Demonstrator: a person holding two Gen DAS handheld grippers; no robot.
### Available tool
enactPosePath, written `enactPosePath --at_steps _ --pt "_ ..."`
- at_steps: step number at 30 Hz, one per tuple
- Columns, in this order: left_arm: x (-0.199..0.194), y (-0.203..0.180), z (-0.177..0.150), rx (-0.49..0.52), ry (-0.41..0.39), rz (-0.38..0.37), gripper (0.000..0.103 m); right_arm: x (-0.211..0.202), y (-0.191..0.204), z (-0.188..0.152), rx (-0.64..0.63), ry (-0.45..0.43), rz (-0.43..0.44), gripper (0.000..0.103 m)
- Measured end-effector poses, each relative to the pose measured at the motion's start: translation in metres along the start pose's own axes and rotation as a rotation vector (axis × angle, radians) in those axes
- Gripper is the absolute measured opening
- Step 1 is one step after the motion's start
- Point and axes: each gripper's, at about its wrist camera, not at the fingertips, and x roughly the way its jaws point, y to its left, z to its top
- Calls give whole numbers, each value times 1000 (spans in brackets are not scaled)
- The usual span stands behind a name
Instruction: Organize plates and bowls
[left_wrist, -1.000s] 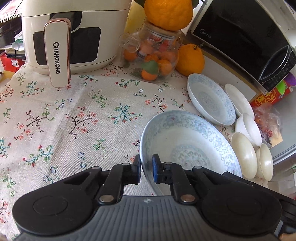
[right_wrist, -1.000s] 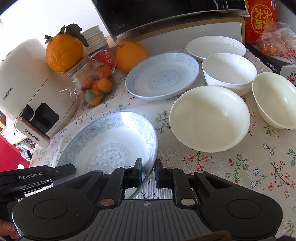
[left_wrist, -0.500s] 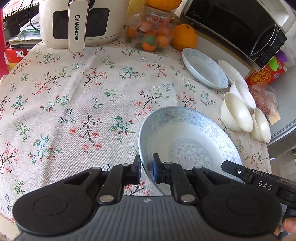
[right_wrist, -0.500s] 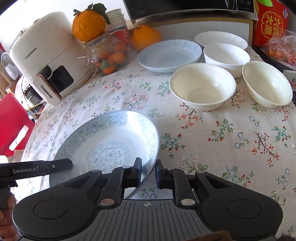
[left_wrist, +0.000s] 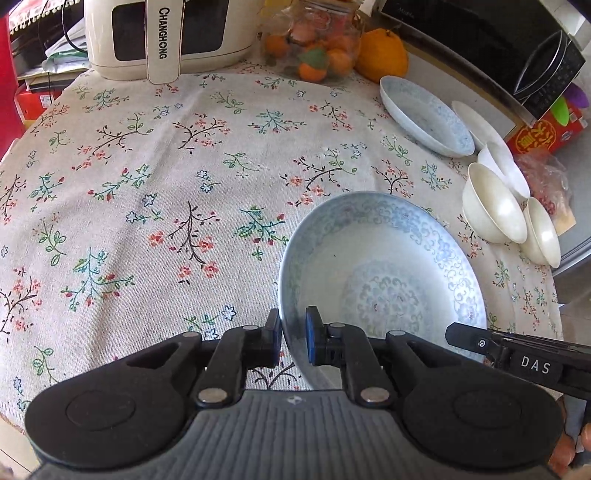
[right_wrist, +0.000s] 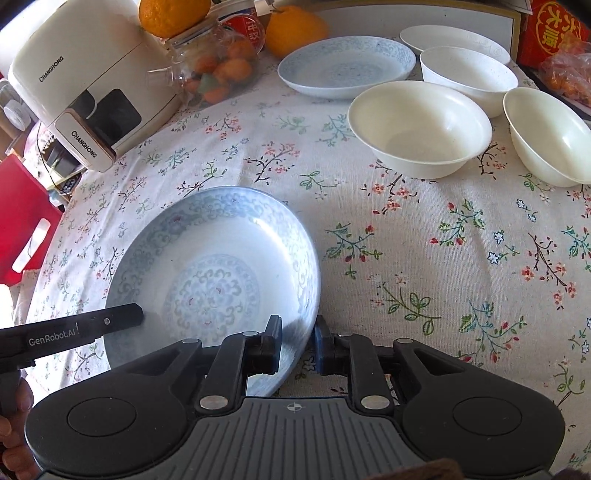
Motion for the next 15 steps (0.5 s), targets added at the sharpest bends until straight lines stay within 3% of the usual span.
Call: enactPosePath --at_steps 15 --pt "-5 7 10 -61 -31 16 17 -3 -2 11 -7 -32 -82 25"
